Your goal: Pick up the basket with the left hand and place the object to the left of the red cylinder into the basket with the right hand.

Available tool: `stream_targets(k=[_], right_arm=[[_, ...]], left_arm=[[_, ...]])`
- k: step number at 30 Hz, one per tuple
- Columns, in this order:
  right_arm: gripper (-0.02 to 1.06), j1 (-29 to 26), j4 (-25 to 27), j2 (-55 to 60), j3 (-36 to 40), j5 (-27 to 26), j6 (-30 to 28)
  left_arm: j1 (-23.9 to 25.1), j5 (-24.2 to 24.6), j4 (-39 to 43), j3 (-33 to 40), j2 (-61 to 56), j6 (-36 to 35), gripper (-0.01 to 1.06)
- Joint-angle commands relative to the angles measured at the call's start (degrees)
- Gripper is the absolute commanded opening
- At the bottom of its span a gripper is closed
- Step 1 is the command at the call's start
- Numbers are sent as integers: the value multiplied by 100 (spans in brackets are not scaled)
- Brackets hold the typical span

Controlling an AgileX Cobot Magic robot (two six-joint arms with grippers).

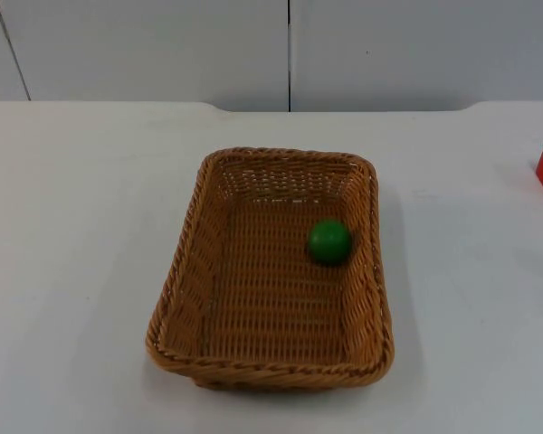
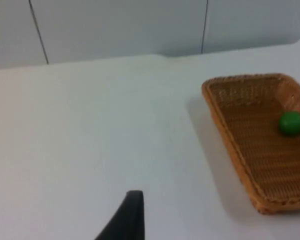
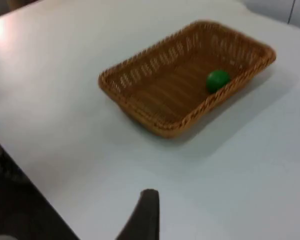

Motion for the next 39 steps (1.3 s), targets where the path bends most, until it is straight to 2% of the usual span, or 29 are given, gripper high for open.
stream_targets(k=[1,7,23,24,27,39], right_arm=[[81,-7,20,-24,32,15,11],[81,-7,10,-24,32,15,11],[82,-7,10,-24,32,15,1],[85,-7,10,-24,32,15,1],[103,-7,10,-24,32,15,1],[105,-7,20,-24,32,15,1]], left_arm=[[8,58,200,113,-25,-142,102],[8,191,795,255,-25,-999,102],[8,205,792,269,-25,-987,102],[8,205,792,269,-25,-987,102],[8,205,792,269,-25,-987,105],[8,205,792,269,-25,-987,105]])
